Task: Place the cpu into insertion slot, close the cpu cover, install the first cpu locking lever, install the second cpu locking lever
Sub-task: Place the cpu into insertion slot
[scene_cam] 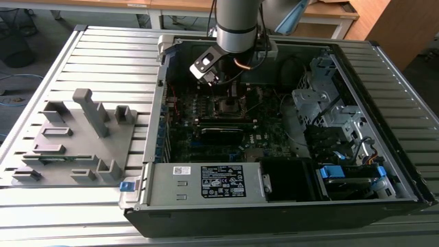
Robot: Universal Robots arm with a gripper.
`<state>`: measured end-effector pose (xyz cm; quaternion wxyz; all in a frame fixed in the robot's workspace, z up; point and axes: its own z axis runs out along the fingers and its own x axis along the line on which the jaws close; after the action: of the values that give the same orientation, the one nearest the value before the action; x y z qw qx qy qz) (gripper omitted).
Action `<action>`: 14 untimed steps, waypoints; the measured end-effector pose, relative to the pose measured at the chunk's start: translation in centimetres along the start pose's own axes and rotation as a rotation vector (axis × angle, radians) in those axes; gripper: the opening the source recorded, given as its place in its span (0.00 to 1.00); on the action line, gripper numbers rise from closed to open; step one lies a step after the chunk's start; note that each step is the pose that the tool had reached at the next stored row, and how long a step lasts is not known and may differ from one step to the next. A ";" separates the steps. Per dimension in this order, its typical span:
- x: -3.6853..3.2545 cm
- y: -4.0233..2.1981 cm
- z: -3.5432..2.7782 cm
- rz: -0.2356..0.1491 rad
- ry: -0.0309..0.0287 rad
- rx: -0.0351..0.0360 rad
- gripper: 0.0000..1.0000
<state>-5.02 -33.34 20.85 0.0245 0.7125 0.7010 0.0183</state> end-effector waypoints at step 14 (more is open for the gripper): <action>0.00 -0.18 0.56 -0.001 -0.0059 -0.0001 0.11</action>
<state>-5.17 -33.34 20.28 0.0266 0.7123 0.7011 0.0162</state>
